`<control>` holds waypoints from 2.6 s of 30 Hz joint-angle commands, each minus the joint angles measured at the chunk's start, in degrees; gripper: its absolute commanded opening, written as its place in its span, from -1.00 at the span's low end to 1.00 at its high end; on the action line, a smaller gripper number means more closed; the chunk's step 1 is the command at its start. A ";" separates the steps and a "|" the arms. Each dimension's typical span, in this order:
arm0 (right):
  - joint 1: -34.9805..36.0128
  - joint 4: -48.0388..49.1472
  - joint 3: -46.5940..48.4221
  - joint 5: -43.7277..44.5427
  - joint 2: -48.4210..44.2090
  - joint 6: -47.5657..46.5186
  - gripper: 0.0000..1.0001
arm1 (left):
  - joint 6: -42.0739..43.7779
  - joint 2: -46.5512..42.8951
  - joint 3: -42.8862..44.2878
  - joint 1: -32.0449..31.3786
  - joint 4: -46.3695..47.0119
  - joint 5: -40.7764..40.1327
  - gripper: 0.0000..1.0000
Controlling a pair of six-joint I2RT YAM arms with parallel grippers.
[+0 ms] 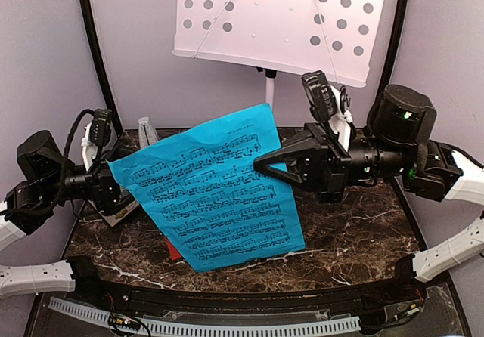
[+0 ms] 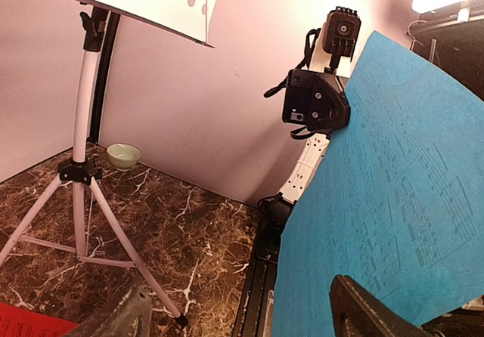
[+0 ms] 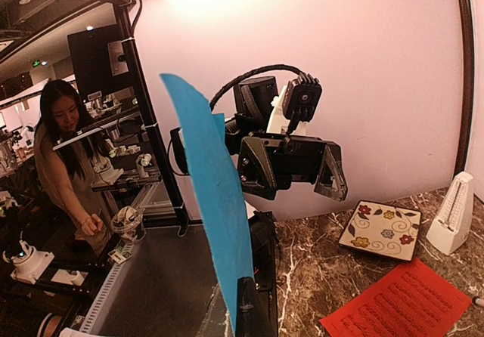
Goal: Set up the instrument practice props
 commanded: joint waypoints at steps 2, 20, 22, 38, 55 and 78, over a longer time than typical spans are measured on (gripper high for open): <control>-0.60 2.76 0.22 -1.11 -0.55 0.96 -1.00 | 0.06 -1.16 -1.11 -0.04 1.70 0.92 0.68; 0.61 -36.52 19.69 4.85 14.80 -11.56 -1.00 | 11.80 6.88 19.10 -0.08 -36.05 -2.23 0.98; 1.28 -38.27 21.69 4.90 16.80 -12.13 -1.00 | 12.85 7.98 19.23 -0.13 -35.63 -0.86 0.98; 2.45 -42.38 29.53 5.45 25.57 -13.10 -1.00 | 16.66 13.53 14.94 -5.40 -33.09 5.93 0.97; 2.40 -43.59 30.54 5.62 26.49 -13.92 -1.00 | 18.72 17.23 14.69 -10.01 -31.46 3.64 -0.06; -0.43 -19.51 10.98 14.48 11.95 -9.40 0.53 | 10.08 1.66 1.84 -14.85 -9.19 -17.08 -1.00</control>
